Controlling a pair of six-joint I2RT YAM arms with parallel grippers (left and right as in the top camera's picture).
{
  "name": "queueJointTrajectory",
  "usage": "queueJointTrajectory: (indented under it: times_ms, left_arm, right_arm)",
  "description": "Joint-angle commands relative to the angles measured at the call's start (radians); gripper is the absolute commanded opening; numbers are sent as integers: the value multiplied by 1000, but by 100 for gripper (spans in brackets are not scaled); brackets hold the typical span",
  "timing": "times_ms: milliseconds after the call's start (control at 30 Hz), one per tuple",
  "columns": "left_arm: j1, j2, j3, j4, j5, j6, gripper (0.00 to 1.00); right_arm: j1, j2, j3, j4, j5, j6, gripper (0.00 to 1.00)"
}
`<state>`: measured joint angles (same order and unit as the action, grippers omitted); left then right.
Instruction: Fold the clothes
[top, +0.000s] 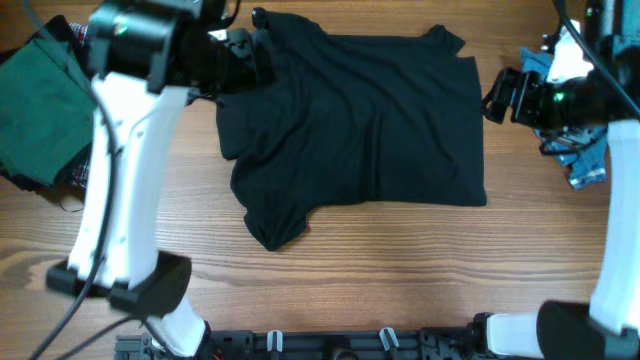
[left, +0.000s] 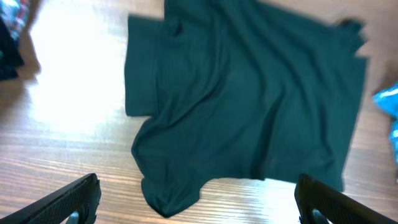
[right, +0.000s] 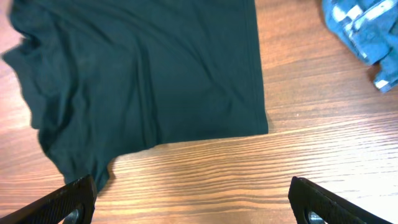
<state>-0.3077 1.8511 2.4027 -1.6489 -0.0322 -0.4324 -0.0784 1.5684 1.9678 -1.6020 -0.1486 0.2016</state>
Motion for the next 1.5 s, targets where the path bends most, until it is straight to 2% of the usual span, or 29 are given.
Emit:
queueJointTrajectory:
  times_ms: [0, 167, 233, 333, 433, 533, 700, 767, 933, 1133, 1300, 1467]
  left_arm:
    - [6, -132, 2, 26, -32, -21, 100]
    - [9, -305, 2, 71, -3, -131, 100]
    - [10, -358, 2, 104, 53, -138, 100]
    - [10, -406, 2, 170, 54, -135, 100]
    - [10, -388, 2, 231, -10, -68, 100]
    - [10, -330, 1, 218, -71, -13, 100]
    - [24, -147, 0, 9, -74, 6, 100]
    - [31, -75, -60, -29, -63, 5, 100]
    - [30, -65, -380, 154, -63, -33, 100]
    - [30, -65, -695, 275, 2, -78, 100]
    - [25, -74, -837, 416, 47, -77, 100]
    - [-5, -78, -1011, 635, 47, -68, 100]
  right_arm:
    - [1, -130, 1, -6, -25, 7, 100]
    - [1, -277, 1, -6, -85, 27, 100]
    - [1, -315, 1, -6, -102, 68, 100]
    - [1, -329, 2, -6, -111, 34, 100]
    - [1, -286, 30, -5, -49, -24, 100]
    - [1, -220, 86, -5, -45, -60, 100]
    - [-1, -102, 84, -6, 34, -99, 100]
    - [-1, -69, -8, -2, 34, -118, 100]
    - [-1, -94, -340, 151, 29, -87, 99]
    - [-1, -115, -666, 337, 4, -68, 99]
    - [-1, -113, -809, 511, -9, -106, 100]
    - [0, -107, -875, 655, -12, -91, 100]
